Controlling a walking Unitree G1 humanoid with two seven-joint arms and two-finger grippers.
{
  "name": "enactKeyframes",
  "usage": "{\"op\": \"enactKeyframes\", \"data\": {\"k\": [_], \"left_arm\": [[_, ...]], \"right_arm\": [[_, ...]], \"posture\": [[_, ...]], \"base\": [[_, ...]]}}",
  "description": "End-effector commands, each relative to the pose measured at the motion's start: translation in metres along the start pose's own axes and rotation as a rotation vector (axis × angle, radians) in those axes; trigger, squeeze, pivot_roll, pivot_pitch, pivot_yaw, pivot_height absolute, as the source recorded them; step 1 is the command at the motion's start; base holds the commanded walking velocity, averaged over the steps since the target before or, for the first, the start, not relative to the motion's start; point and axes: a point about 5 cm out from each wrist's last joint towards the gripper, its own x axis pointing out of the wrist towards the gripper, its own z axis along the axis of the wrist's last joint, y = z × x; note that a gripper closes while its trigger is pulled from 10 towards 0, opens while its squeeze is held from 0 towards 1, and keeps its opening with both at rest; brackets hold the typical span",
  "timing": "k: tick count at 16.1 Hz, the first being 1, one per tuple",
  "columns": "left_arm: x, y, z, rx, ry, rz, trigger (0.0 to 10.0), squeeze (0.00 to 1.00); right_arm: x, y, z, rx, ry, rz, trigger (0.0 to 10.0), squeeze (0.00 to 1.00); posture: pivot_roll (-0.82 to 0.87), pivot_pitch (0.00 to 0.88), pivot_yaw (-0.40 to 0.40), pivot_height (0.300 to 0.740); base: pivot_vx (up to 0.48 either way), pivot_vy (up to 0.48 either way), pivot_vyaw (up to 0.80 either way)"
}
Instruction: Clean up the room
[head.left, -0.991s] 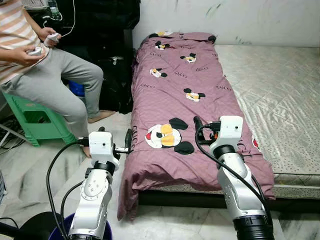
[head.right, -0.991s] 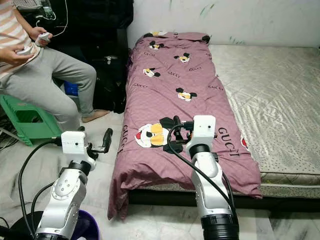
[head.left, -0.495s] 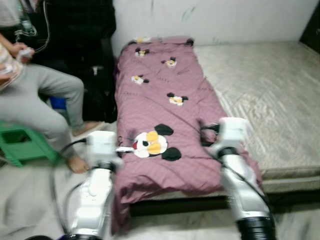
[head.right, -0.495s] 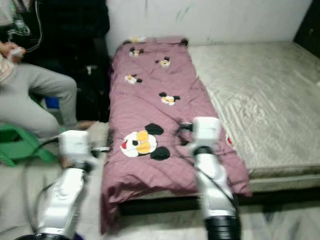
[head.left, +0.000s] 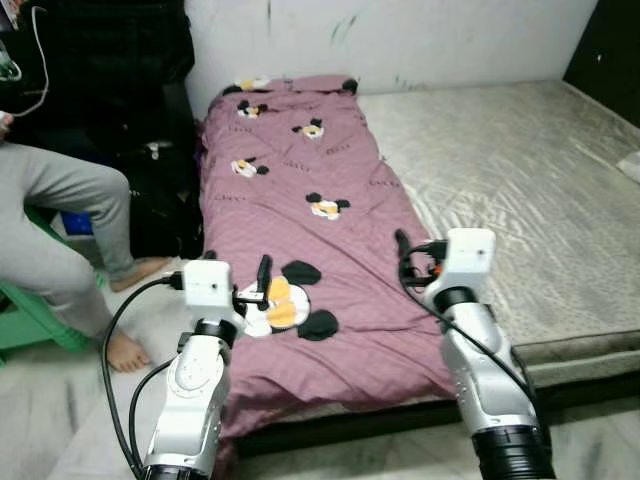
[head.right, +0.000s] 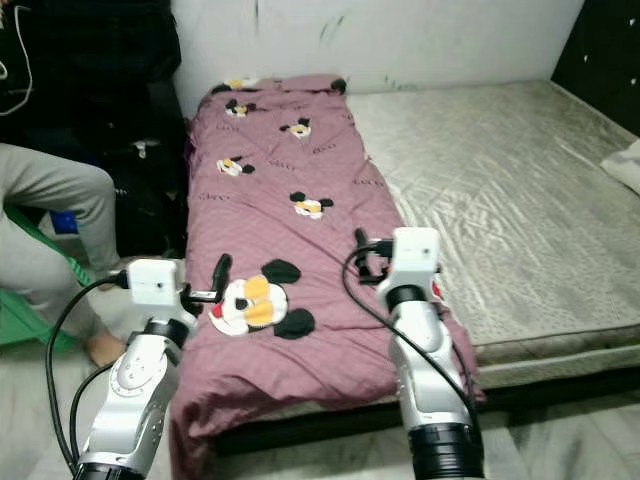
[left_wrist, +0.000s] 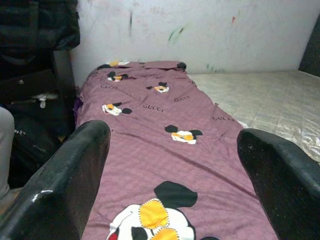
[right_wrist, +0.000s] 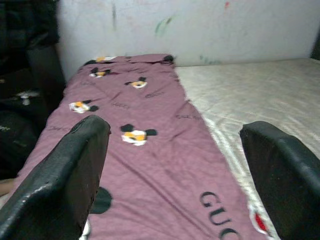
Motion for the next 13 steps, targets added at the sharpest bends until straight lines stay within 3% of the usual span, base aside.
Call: {"op": "enactKeyframes", "data": {"k": [1,6,13], "left_arm": [[-0.002,0.008,-0.002,0.025,0.017,0.029,10.0,0.0],[-0.018,0.025,-0.005,0.053,0.023,0.095,10.0,0.0],[-0.013,0.02,0.002,0.026,0.002,0.106,10.0,0.0]], "right_arm": [[0.0,0.005,-0.002,0.002,0.003,0.007,10.0,0.0],[-0.001,0.004,-0.003,0.019,-0.01,-0.001,10.0,0.0],[0.003,0.005,0.0,0.025,-0.021,0.002,10.0,0.0]], "posture": [[-0.03,0.007,0.019,0.74],[-0.01,0.0,0.023,0.74],[-0.01,0.0,0.02,0.74]], "base": [[0.0,0.0,0.0],[0.0,0.0,0.0],[0.0,0.0,0.0]]}}
